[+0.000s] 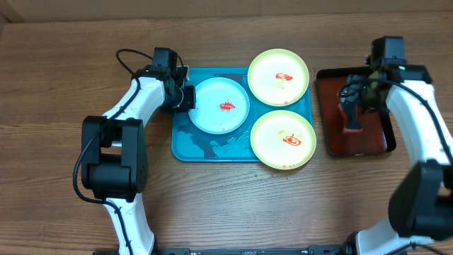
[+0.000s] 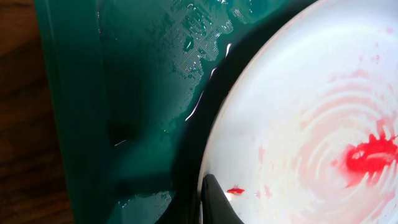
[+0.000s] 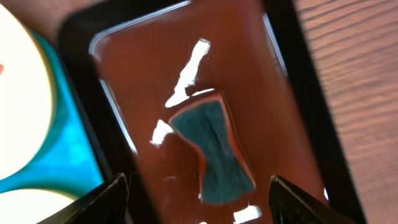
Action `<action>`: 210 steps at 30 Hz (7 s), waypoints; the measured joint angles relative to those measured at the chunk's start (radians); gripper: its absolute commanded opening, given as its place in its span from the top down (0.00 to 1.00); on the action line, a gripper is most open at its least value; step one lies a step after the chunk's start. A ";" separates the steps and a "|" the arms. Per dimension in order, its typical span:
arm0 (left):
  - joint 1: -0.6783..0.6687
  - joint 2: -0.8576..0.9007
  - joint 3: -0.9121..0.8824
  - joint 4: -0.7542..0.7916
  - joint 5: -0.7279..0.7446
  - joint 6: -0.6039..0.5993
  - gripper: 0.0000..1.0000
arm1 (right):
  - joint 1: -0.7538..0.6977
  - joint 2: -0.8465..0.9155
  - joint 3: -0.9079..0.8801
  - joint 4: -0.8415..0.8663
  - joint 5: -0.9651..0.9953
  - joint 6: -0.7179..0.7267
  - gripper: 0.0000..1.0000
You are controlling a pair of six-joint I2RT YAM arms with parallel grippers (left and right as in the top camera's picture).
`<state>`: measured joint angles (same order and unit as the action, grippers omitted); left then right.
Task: Clean dirty plates on tray and stack at the side
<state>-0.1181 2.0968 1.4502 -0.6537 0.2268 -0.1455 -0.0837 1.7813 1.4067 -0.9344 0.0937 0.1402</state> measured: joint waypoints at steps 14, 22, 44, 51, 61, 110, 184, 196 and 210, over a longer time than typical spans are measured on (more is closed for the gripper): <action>0.000 0.000 0.000 -0.005 0.005 0.008 0.96 | -0.012 0.217 0.000 -0.031 0.000 -0.105 0.34; 0.000 0.000 0.000 -0.006 0.005 0.011 0.96 | -0.014 0.242 0.000 -0.006 0.015 -0.137 0.59; 0.000 0.000 0.000 -0.005 0.007 0.015 0.96 | -0.014 0.241 0.038 -0.101 0.040 -0.108 0.96; 0.000 0.000 -0.001 -0.011 0.039 0.016 0.96 | -0.014 0.165 0.224 -0.238 -0.150 -0.090 0.96; 0.000 0.006 -0.001 -0.019 0.087 0.016 0.96 | 0.199 0.105 0.348 -0.166 -0.427 0.002 0.96; 0.004 0.008 -0.002 -0.023 0.089 0.016 0.96 | 0.665 0.566 0.359 0.365 -0.559 0.389 0.96; 0.000 0.010 -0.004 -0.086 0.150 0.026 0.96 | 0.742 0.586 0.532 -0.174 -0.309 0.307 0.96; -0.016 0.013 -0.004 -0.082 0.158 0.025 0.96 | 0.688 0.582 0.546 -0.229 0.164 0.261 0.96; -0.012 0.013 0.001 -0.103 0.110 0.018 0.96 | 0.646 0.602 0.535 0.092 -0.195 0.181 0.96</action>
<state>-0.1303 2.1098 1.4509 -0.7567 0.3370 -0.1272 0.5621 2.3829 1.9419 -0.8421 -0.1009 0.3210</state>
